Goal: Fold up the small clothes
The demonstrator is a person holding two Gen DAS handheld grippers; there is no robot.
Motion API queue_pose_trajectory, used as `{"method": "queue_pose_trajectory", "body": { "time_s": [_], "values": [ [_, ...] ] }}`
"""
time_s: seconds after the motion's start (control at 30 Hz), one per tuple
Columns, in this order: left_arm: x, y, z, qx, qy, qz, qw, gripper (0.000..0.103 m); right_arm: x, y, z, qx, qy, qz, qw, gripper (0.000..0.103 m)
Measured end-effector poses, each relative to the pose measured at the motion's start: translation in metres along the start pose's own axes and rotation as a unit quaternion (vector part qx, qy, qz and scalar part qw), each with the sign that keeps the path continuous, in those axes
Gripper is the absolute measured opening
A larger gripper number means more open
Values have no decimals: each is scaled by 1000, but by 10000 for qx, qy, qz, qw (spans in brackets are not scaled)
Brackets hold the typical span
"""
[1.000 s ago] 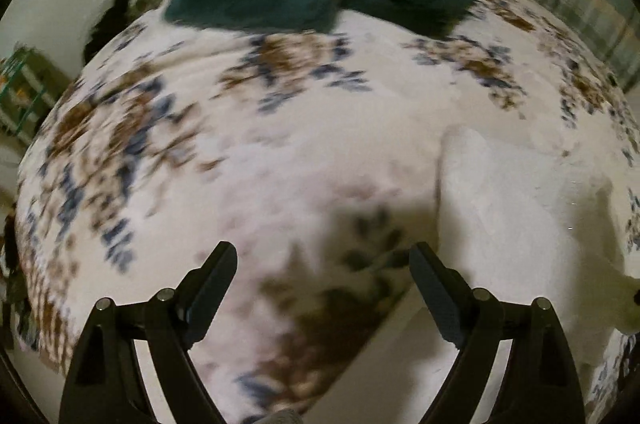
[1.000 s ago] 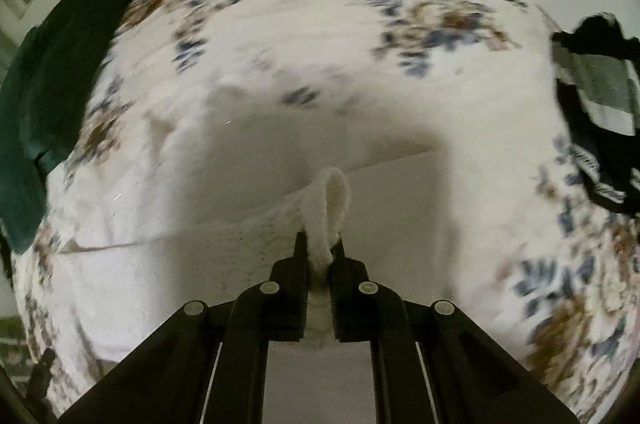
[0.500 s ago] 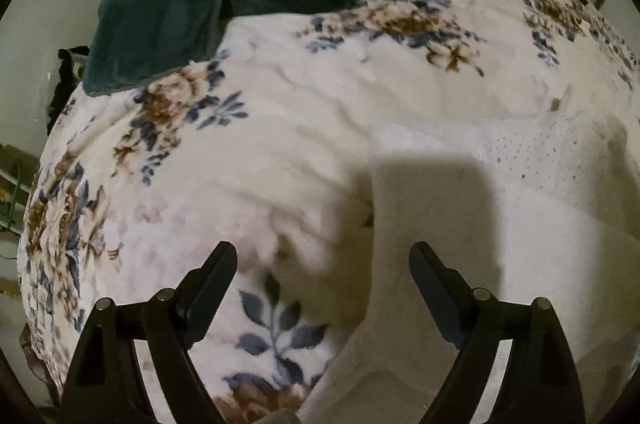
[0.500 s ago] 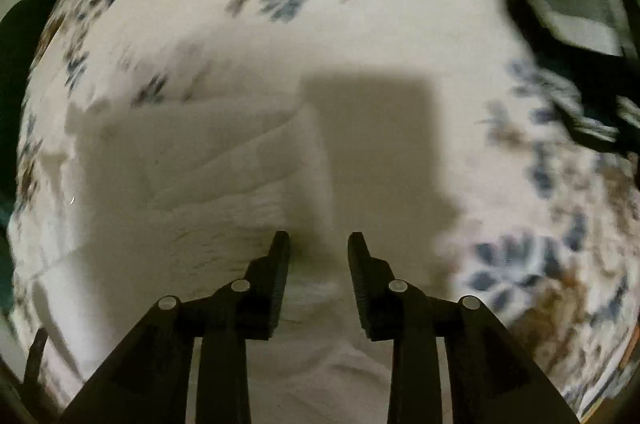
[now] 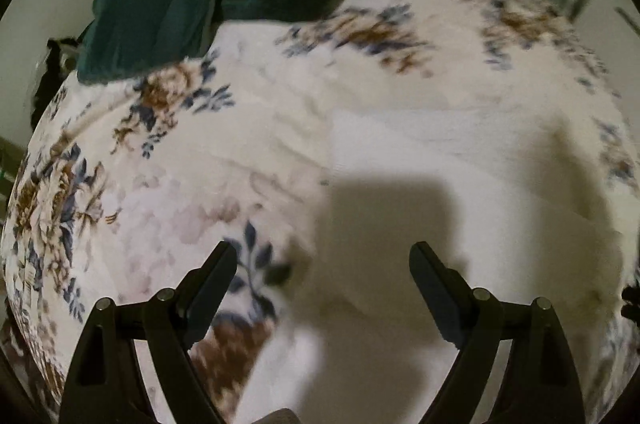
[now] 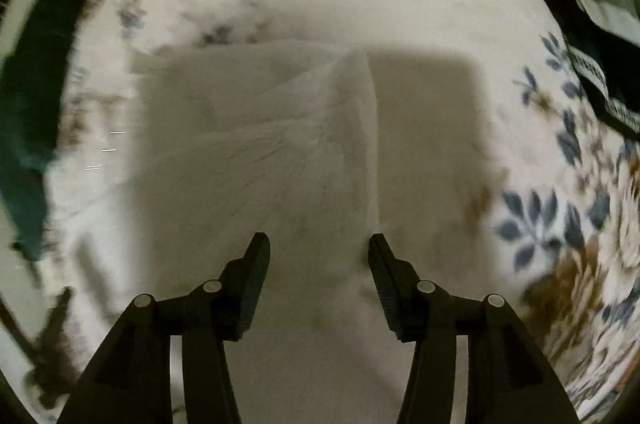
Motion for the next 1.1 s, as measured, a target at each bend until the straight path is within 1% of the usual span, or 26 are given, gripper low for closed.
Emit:
{"method": "queue_pose_trajectory", "body": {
  "time_s": [0.07, 0.13, 0.17, 0.2, 0.23, 0.27, 0.3, 0.37, 0.47, 0.5, 0.57, 0.6, 0.63, 0.67, 0.73, 0.77, 0.8, 0.83, 0.87, 0.9, 0.93, 1.03, 1.1],
  "values": [
    [-15, -8, -29, 17, -231, 77, 9997, 88, -12, -11, -37, 98, 275, 31, 9996, 72],
    [-33, -20, -52, 129, -476, 114, 9987, 88, -19, -26, -62, 226, 401, 12, 9989, 72],
    [-43, -28, -66, 205, -583, 142, 9980, 88, -30, -32, -73, 300, 493, -6, 9983, 72],
    [-59, -43, -84, 314, -700, 217, 9968, 88, -36, -40, -84, 370, 547, -36, 9978, 72],
    [-69, -52, -93, 390, -754, 281, 9960, 88, -47, -48, -91, 457, 567, -56, 9973, 72],
    [-80, -64, -103, 449, -781, 359, 9953, 88, -67, -56, -100, 602, 572, -54, 9965, 72],
    [-93, -78, -114, 517, -768, 458, 9947, 88, -74, -63, -104, 661, 571, -47, 9962, 72],
    [-122, -117, -130, 785, -735, 613, 9923, 88, -112, -68, -115, 805, 523, -47, 9954, 72],
    [-167, -176, -145, 1296, -846, 617, 9860, 88, -160, -66, -114, 967, 363, -106, 9946, 72],
    [-189, -203, -150, 1521, -905, 601, 9824, 88, -171, -63, -113, 1005, 335, -134, 9943, 72],
    [-222, -238, -157, 1763, -1047, 591, 9770, 88, -195, -51, -106, 1042, 277, -299, 9937, 72],
    [-241, -257, -159, 1875, -1104, 655, 9738, 88, -201, -47, -104, 1039, 259, -372, 9936, 72],
    [-261, -274, -160, 1964, -1129, 779, 9709, 88, -207, -39, -99, 1040, 253, -480, 9931, 72],
    [-277, -286, -160, 1958, -1140, 911, 9697, 88, -212, -32, -93, 1028, 289, -559, 9927, 72],
    [-307, -312, -153, 1903, -1055, 1329, 9669, 87, -214, -18, -79, 1030, 398, -615, 9920, 72],
    [-316, -320, -149, 1908, -1023, 1476, 9651, 78, -213, -11, -70, 1046, 507, -611, 9913, 72],
    [-325, -329, -141, 1879, -948, 1636, 9638, 63, -210, -4, -62, 1041, 609, -590, 9909, 72],
    [-328, -331, -136, 1867, -891, 1703, 9634, 55, -205, 5, -54, 1043, 737, -562, 9902, 72],
    [-328, -329, -134, 1833, -877, 1649, 9652, 36, -198, 16, -43, 1054, 903, -535, 9889, 72],
    [-326, -322, -133, 1753, -954, 1478, 9687, 16, -190, 24, -35, 1040, 1032, -510, 9879, 72],
    [-322, -313, -135, 1677, -1011, 1311, 9718, 8, -180, 36, -26, 1015, 1197, -487, 9864, 72],
    [-307, -291, -142, 1496, -1111, 988, 9775, 8, -143, 68, 14, 1035, 1691, -245, 9798, 72],
    [-297, -277, -151, 1390, -1146, 828, 9802, 7, -125, 82, 38, 1101, 1899, -34, 9756, 72]
  ]
}}
Point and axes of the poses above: each gripper's, at about its wrist camera, not at the fingertips, and z roughly the way its jaws point, x to its left, y to its top, the point moved 7 cm from there along z, roughly the way its jaws point, and after that the axes turned 15 degrees about -x, right-handed, at the moved point
